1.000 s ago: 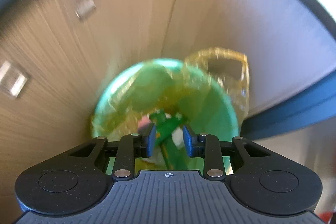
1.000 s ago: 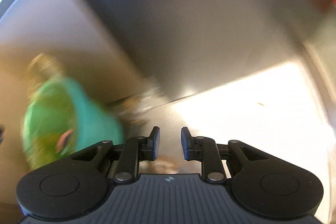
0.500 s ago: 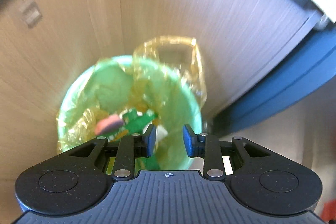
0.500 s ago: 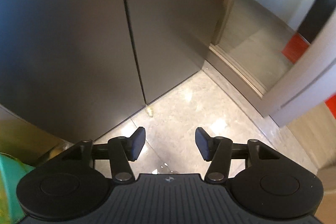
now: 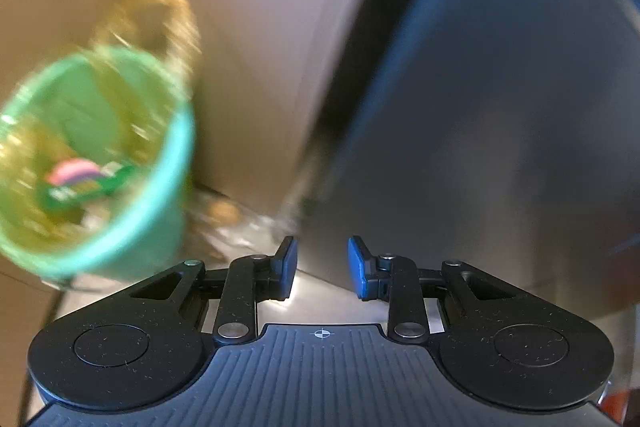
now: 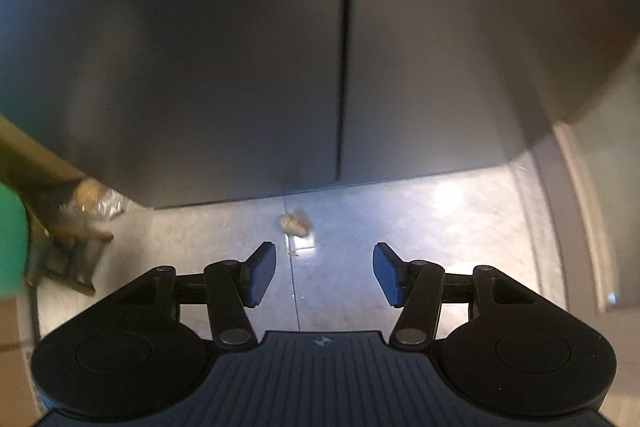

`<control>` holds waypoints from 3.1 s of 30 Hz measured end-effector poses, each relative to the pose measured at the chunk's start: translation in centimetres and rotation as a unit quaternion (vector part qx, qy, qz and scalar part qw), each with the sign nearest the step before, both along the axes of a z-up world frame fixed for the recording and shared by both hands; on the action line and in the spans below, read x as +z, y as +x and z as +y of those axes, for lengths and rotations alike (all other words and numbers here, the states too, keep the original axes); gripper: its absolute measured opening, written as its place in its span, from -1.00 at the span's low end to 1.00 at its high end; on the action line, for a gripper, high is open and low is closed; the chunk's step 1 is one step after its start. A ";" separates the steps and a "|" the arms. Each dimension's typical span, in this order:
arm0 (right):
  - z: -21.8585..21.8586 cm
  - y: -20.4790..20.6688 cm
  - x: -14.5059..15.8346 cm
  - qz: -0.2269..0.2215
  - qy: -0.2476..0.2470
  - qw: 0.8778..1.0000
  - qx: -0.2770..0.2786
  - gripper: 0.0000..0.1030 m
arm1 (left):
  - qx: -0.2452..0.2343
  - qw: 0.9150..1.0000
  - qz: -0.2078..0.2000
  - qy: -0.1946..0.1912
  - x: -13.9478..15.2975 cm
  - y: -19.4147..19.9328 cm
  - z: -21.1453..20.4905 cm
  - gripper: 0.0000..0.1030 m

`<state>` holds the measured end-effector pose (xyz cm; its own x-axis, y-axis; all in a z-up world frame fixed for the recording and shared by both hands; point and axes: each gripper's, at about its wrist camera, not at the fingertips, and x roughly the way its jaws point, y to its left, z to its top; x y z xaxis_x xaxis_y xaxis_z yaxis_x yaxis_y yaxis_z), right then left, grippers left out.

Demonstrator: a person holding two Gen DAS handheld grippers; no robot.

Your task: Collect trash

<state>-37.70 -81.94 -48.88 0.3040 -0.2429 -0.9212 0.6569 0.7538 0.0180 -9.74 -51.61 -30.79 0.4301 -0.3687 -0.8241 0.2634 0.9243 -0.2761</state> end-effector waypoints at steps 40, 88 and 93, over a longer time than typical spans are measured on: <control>1.5 12.3 -34.7 0.078 -0.028 0.990 0.118 -0.99 | -0.025 0.987 0.154 -0.019 -28.3 -5.8 -0.2 -0.39; 0.8 12.1 -36.2 0.141 -0.001 0.973 0.181 0.21 | 0.018 0.978 0.203 -0.030 -30.0 -8.7 0.4 -0.39; -0.3 11.8 -40.1 0.156 0.049 0.974 0.156 -0.41 | 0.034 0.976 0.214 -0.026 -31.4 -7.7 0.6 -0.39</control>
